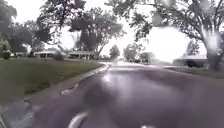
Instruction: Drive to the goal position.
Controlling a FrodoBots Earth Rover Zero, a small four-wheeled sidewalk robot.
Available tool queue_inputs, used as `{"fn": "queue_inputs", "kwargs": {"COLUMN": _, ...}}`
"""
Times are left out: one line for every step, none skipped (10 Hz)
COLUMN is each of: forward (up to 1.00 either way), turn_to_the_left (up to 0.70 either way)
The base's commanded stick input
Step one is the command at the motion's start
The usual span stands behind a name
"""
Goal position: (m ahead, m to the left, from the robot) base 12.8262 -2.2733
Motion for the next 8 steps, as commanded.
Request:
{"fn": "queue_inputs", "kwargs": {"forward": 0.5, "turn_to_the_left": 0.0}}
{"fn": "queue_inputs", "kwargs": {"forward": 0.5, "turn_to_the_left": 0.0}}
{"fn": "queue_inputs", "kwargs": {"forward": 0.5, "turn_to_the_left": 0.0}}
{"fn": "queue_inputs", "kwargs": {"forward": 0.5, "turn_to_the_left": 0.0}}
{"fn": "queue_inputs", "kwargs": {"forward": 0.5, "turn_to_the_left": 0.0}}
{"fn": "queue_inputs", "kwargs": {"forward": 0.5, "turn_to_the_left": 0.0}}
{"fn": "queue_inputs", "kwargs": {"forward": 0.5, "turn_to_the_left": 0.0}}
{"fn": "queue_inputs", "kwargs": {"forward": 0.5, "turn_to_the_left": 0.0}}
